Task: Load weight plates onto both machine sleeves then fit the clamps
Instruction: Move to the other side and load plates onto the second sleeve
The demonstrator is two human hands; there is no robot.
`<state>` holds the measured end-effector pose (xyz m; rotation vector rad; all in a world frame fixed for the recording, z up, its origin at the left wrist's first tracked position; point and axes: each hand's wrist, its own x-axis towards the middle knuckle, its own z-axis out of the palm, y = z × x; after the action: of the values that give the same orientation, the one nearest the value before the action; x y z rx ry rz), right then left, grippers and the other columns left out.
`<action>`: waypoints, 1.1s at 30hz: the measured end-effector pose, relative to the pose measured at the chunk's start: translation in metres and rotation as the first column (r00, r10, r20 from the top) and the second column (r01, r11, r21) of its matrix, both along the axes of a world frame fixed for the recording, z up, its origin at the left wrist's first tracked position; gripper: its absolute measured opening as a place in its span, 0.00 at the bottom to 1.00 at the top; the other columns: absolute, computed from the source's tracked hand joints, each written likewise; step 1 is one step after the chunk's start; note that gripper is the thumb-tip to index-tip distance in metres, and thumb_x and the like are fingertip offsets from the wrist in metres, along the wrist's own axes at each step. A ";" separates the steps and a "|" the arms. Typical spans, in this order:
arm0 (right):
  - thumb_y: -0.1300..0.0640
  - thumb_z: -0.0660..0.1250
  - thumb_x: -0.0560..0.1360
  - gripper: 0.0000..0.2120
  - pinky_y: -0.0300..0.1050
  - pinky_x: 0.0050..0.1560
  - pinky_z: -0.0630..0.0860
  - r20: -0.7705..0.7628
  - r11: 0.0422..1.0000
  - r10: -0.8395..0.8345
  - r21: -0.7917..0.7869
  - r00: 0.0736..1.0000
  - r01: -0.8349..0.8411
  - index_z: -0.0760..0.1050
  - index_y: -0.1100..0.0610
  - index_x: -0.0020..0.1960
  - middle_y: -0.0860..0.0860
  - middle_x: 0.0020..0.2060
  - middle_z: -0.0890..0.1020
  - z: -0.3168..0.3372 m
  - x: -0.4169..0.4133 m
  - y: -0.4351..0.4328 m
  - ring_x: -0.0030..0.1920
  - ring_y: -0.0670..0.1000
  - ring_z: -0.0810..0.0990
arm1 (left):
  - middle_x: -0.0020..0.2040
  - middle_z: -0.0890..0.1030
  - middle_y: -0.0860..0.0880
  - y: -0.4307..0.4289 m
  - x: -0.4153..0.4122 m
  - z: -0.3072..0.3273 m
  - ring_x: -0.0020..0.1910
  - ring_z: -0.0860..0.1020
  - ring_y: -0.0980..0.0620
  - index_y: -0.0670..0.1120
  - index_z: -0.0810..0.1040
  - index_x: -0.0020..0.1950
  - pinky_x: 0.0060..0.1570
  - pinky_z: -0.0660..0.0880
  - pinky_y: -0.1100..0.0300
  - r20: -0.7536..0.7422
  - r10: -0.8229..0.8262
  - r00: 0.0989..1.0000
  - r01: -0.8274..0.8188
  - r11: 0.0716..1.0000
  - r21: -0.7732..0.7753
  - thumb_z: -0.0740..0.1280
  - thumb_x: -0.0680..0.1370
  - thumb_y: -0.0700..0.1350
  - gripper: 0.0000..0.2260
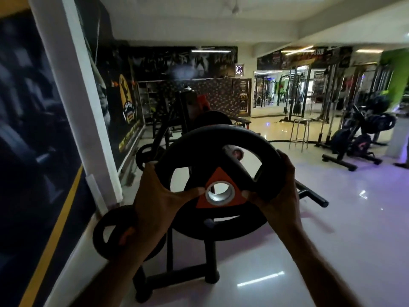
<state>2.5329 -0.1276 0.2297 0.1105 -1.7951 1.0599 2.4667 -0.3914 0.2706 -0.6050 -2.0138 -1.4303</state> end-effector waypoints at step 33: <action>0.53 0.82 0.61 0.52 0.47 0.56 0.81 0.074 0.981 0.192 -0.035 0.979 -0.190 0.59 0.51 0.78 0.54 0.68 0.72 0.025 -0.172 0.144 0.68 0.52 0.75 | 0.62 0.77 0.54 0.143 -0.144 0.020 0.62 0.76 0.54 0.49 0.69 0.69 0.54 0.73 0.65 0.097 0.168 0.981 -0.162 0.985 -0.063 0.83 0.55 0.62 0.48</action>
<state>2.3606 0.0161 0.2552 0.2316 -1.8667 1.2395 2.3223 -0.2480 0.2902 -0.3833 -2.1349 -1.3349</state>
